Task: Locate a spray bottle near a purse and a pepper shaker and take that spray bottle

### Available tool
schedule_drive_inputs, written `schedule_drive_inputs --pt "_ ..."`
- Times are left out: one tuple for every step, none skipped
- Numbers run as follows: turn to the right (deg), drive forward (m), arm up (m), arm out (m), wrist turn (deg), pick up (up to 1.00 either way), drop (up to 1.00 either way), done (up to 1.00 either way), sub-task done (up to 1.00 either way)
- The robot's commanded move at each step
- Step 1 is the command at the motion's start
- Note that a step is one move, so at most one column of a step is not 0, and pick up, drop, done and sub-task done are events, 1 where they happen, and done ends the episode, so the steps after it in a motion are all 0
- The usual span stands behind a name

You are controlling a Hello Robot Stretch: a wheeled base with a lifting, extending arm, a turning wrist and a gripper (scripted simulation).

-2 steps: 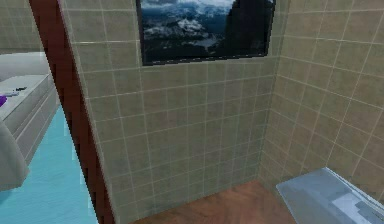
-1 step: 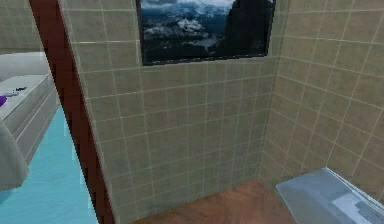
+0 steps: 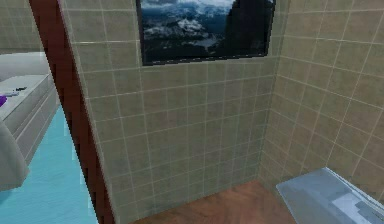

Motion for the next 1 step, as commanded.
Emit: schedule_drive_inputs --pt "0.0 0.00 0.00 0.00 0.0 0.00 0.00 1.00 0.00"
